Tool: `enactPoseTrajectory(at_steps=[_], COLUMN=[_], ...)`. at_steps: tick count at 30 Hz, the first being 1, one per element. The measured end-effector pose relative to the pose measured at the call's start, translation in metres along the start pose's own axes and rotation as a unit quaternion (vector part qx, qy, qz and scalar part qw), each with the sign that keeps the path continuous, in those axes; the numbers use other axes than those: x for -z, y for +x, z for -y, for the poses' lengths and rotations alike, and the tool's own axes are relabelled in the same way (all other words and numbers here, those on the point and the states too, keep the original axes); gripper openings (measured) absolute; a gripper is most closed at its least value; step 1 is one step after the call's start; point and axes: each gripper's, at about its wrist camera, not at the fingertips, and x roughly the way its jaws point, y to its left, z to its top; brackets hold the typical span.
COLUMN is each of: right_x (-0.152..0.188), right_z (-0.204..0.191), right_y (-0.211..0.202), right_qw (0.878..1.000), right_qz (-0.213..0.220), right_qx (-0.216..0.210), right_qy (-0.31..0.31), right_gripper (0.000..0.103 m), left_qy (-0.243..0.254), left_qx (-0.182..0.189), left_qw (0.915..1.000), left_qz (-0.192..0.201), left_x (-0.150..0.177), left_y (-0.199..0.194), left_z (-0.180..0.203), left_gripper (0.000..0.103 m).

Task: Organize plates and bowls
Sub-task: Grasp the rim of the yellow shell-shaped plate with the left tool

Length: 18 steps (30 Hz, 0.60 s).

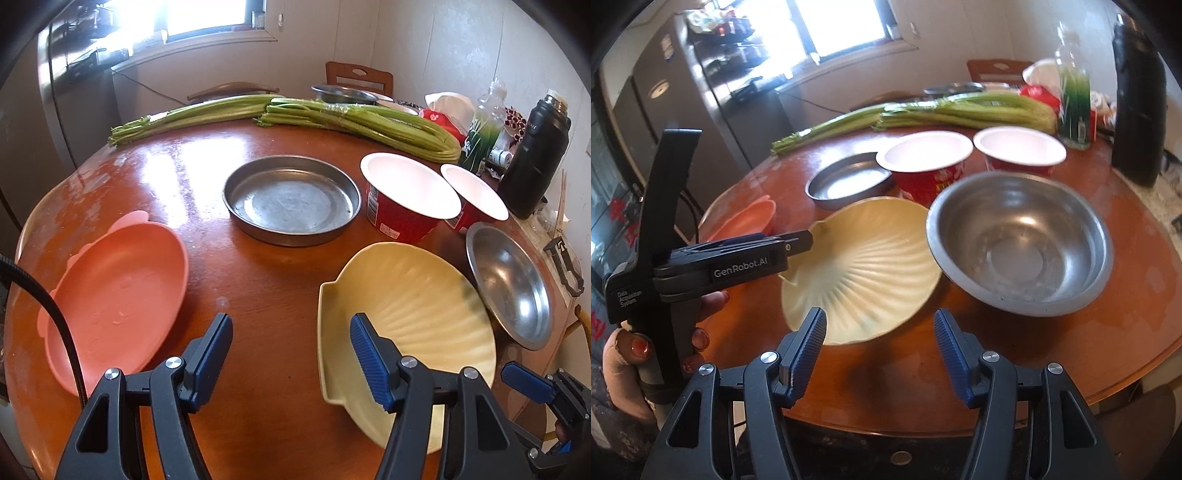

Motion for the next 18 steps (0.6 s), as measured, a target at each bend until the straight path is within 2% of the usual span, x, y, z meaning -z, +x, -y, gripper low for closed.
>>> enactPoseTrajectory(at_steps=[8,18], right_x=[-0.007,-0.017], right_z=[0.002,-0.006], right_y=[0.02,0.04], right_qw=[1.0,0.999], right_qz=[-0.018,-0.029], right_qx=[-0.004,0.015], right_qy=[0.009,-0.03], right_gripper=[0.063,0.063], left_qy=[0.014,0.025], left_qx=[0.022,0.045], left_qw=[0.9996,0.9984], left_qz=[-0.011,-0.024], left_x=[-0.002,0.002], left_y=[0.011,0.019], left_z=[0.009,0.017], left_gripper=[0.066,0.066])
